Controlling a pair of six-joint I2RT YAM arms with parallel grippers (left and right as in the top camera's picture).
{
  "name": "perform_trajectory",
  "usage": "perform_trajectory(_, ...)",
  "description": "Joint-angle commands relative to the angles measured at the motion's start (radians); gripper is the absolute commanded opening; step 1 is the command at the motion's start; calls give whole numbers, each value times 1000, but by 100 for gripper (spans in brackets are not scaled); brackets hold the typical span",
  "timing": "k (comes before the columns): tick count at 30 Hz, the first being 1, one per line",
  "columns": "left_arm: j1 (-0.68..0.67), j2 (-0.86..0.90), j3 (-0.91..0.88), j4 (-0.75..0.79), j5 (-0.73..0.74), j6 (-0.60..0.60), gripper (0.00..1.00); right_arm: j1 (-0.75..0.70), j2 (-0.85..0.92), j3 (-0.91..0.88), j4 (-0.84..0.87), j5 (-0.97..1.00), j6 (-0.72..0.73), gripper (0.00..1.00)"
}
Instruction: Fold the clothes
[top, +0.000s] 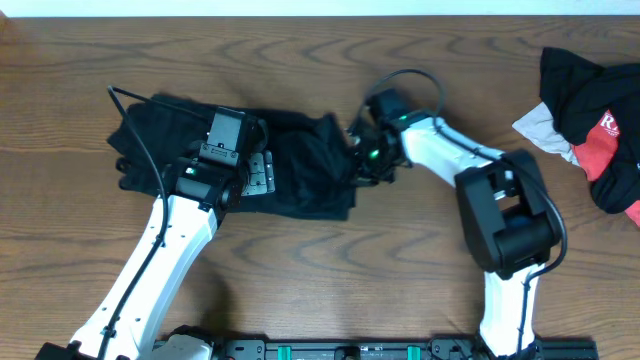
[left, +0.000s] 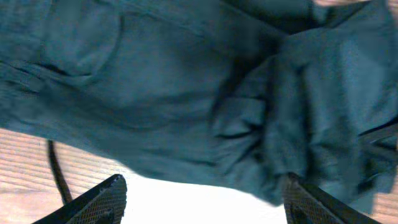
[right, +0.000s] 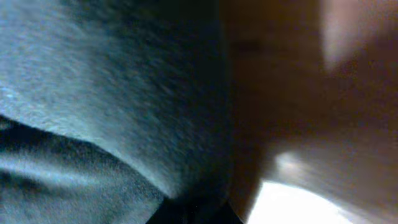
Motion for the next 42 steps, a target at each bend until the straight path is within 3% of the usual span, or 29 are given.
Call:
perform_trajectory(1, 4, -2, -6, -3, -13, 2, 80, -105, 13, -8, -24, 94, -11, 1)
perform_trajectory(14, 4, -2, -6, 10, -13, 2, 82, -436, -25, -3, -155, 235, -183, 1)
perform_trajectory(20, 4, -2, -6, 31, -13, 2, 82, -520, -66, 75, -255, 332, -250, 2)
perform_trajectory(25, 4, -1, -6, 42, -13, 2, 82, -539, -67, 261, -447, 436, -272, 22)
perform_trajectory(30, 4, 0, -13, 75, -13, 2, 82, -522, -67, 454, -577, 458, -243, 25)
perform_trajectory(31, 4, 0, -17, 88, -13, 2, 82, -517, -67, 481, -593, 455, -232, 29)
perform_trajectory(34, 4, 18, -19, 132, -12, 27, 82, -502, -67, 542, -626, 343, -227, 56)
perform_trajectory(35, 4, 29, -19, 151, -11, 39, 82, -496, -67, 548, -629, 286, -238, 59)
perform_trajectory(39, 4, 114, -19, 232, -1, 55, 82, -461, -67, 538, -638, 54, -323, 58)
perform_trajectory(42, 4, 198, -19, 273, -1, 54, 82, -417, -67, 532, -636, 59, -324, 44)
